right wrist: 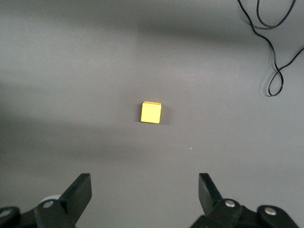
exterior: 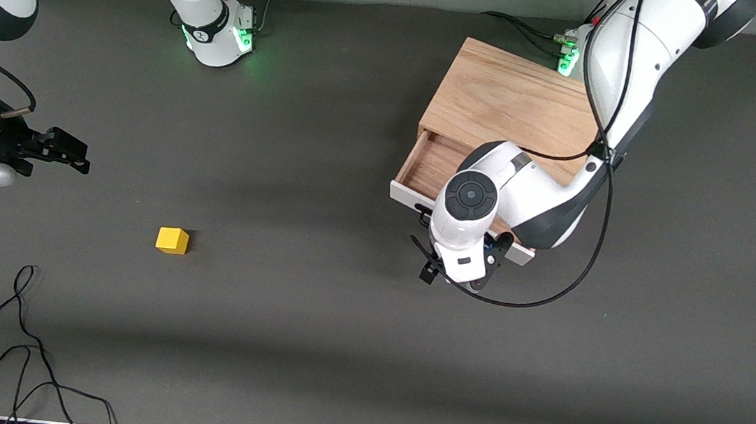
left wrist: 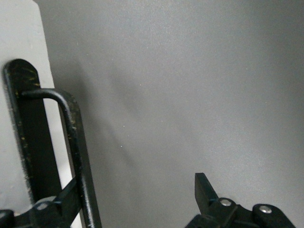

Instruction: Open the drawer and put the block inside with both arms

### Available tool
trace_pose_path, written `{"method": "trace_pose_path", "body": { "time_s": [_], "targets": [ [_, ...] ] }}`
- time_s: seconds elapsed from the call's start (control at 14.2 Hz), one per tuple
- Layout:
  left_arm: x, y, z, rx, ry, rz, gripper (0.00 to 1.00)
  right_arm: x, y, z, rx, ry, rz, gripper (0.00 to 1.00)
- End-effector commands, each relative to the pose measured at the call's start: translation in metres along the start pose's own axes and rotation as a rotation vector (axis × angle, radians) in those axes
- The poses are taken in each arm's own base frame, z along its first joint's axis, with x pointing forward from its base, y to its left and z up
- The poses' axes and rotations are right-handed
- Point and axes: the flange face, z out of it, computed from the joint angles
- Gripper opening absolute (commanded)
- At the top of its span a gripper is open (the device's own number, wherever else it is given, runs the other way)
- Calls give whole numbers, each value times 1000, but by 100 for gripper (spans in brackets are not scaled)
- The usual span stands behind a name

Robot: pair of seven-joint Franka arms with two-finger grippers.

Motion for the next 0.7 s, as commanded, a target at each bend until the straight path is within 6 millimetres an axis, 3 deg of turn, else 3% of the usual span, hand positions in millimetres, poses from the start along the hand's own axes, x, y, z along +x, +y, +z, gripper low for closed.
{"method": "trace_pose_path", "body": {
  "time_s": [0.0,0.35,0.63],
  "targets": [
    [-5,9,15,-16,7,40,100,2,-1,1,21,9,-2,100],
    [-9,3,1,74,19,80,100,5,-1,4,22,12,-2,100],
    [-25,-4,-9,144,19,100,100,9,0,11,22,9,0,100]
  ]
}}
